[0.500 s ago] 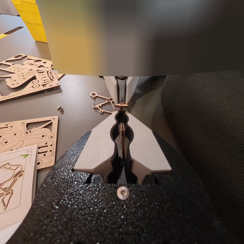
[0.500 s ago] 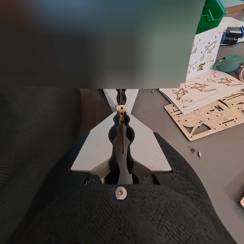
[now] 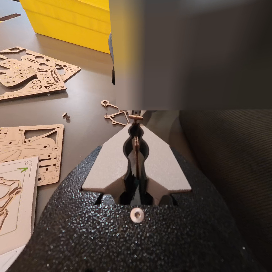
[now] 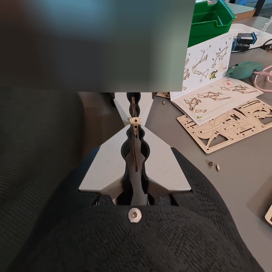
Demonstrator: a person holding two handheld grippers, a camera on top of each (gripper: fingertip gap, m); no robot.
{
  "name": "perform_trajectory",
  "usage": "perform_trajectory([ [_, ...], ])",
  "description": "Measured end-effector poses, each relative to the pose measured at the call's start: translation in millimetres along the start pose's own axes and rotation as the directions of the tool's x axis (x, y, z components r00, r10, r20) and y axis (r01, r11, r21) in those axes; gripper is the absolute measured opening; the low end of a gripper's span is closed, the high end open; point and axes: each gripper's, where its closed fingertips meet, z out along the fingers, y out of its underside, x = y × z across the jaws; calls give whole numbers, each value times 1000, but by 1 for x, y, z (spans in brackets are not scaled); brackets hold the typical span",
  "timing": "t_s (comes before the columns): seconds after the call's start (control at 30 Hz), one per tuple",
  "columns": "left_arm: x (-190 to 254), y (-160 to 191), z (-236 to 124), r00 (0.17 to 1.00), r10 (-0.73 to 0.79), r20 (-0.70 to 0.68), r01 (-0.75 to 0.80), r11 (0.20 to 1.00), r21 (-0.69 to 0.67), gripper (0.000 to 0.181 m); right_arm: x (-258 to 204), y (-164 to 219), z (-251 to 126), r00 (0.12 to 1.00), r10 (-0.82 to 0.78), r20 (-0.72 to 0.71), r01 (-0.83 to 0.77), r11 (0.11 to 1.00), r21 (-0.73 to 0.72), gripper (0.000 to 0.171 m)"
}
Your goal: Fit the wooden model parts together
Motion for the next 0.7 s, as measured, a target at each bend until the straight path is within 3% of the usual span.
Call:
perform_trajectory([
  [0.57,4,0,0,999,41,1,-41,999,3,0,-5,-3,1,998,-17,62,13,998,69,6],
  [0.7,4,0,0,999,40,-3,-40,999,2,0,-8,-3,2,995,9,96,-17,997,80,13],
])
